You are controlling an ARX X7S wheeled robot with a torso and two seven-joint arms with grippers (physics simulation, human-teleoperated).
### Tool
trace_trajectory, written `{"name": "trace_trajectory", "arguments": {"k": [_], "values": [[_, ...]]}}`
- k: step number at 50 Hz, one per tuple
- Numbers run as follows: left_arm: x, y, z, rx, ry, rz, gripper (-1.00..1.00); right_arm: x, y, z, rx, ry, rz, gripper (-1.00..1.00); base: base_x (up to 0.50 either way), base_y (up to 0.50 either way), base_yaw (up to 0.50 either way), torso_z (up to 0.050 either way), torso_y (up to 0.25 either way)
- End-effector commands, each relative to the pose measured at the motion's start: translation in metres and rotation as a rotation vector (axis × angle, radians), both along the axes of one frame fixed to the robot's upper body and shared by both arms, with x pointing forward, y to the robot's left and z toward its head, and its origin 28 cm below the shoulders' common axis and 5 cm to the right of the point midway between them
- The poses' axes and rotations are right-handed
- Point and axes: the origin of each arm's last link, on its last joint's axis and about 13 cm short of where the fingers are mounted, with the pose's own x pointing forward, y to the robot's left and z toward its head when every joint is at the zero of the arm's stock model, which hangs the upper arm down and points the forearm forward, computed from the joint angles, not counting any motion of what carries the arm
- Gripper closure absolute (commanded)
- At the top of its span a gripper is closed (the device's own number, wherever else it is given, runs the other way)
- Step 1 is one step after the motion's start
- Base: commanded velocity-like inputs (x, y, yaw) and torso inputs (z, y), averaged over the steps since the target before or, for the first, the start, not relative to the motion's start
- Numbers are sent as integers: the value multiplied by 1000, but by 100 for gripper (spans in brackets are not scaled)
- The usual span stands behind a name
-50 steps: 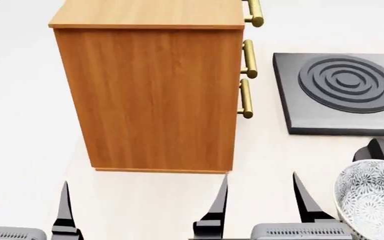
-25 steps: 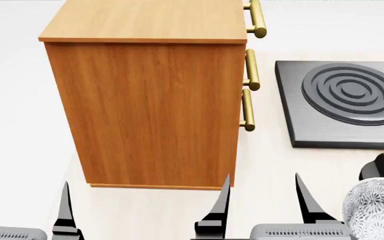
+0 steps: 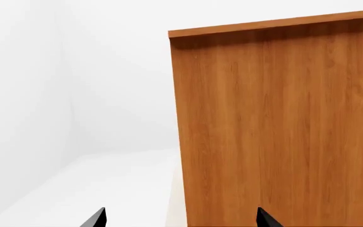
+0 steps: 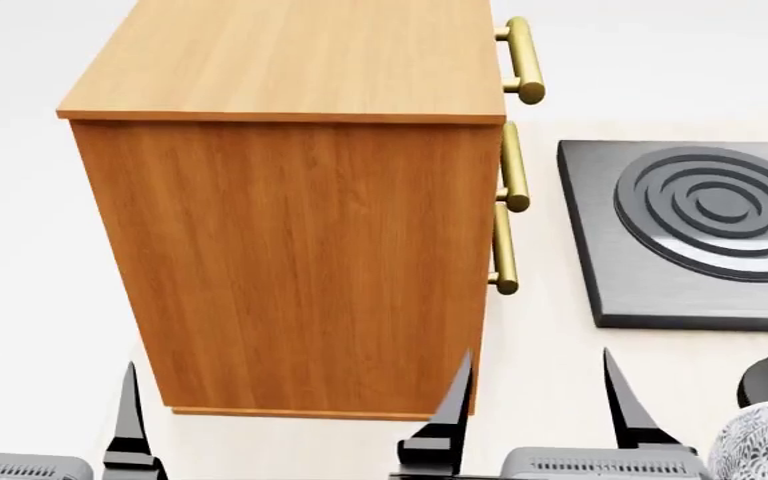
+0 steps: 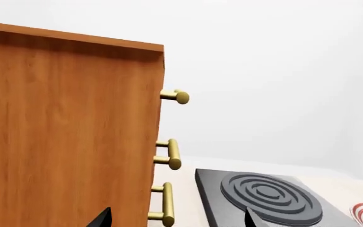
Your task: Put the bowl on the top of the cabinet.
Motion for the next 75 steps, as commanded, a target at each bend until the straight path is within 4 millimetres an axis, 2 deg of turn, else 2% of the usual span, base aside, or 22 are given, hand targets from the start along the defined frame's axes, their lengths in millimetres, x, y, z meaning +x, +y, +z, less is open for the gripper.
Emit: {"name": "trace_trajectory", "arguments": {"k": [1,14,15,20,27,35,41,53,75], "values": [[0,0,-1,0,3,-1,-100,2,0,-3,-34,3,-67,-100,0,0,0,0,0],[1,0,-4,0,8,-2,-100,-3,-9,13,-44,98,-111,-100,0,0,0,0,0],[2,0,-4,-1,9,-3,-100,-3,-12,16,-84,102,-126,-100,0,0,0,0,0],[2,0,-4,0,9,-3,-100,-7,-21,30,-72,103,-119,-100,0,0,0,0,0],[5,0,-6,-6,12,-5,-100,-18,-39,51,-182,222,-130,-100,0,0,0,0,0],[6,-1,-5,-7,14,-5,-100,-32,-57,64,-224,288,-151,-100,0,0,0,0,0],[7,0,-8,-4,18,-2,-100,-38,-62,59,-257,385,-153,-100,0,0,0,0,0],[8,0,-10,-5,24,-1,-100,-51,-70,65,-335,415,-193,-100,0,0,0,0,0],[7,-1,-10,-6,24,-3,-100,-55,-76,30,-346,537,-184,-100,0,0,0,0,0]]}}
